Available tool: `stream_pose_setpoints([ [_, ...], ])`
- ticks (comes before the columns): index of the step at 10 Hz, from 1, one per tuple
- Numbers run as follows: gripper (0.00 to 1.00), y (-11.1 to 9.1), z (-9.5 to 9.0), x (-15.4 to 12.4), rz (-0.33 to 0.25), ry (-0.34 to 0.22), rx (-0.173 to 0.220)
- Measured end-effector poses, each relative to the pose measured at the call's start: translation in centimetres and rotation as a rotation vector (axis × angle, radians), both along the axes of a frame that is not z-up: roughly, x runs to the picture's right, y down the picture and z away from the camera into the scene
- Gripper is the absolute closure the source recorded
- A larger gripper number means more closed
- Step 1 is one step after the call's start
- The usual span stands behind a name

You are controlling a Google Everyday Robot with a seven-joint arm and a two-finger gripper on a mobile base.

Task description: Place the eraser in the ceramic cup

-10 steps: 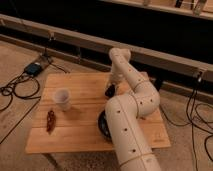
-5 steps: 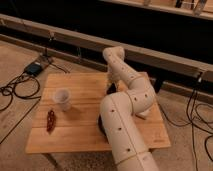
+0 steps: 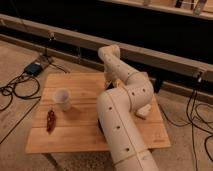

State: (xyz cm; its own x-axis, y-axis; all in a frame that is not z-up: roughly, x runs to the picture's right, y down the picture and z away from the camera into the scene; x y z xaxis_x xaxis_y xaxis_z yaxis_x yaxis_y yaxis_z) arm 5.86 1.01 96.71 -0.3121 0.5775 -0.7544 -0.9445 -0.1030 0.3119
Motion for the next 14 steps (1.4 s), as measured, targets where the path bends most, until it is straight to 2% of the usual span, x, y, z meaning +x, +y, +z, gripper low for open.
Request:
stream_pose_setpoints([
  [3,1.00,-0.3,-1.1,-1.5,-0.002,-0.030,0.022],
  [6,1.00,-1.7,-3.0,-3.9,-0.037,-0.099,0.089],
  [10,1.00,-1.5,-7.4,-8.6,-0.068,-0.239,0.155],
  [14,1.00,-0.5,-11.9,-12.2,-0.114,-0.379,0.182],
])
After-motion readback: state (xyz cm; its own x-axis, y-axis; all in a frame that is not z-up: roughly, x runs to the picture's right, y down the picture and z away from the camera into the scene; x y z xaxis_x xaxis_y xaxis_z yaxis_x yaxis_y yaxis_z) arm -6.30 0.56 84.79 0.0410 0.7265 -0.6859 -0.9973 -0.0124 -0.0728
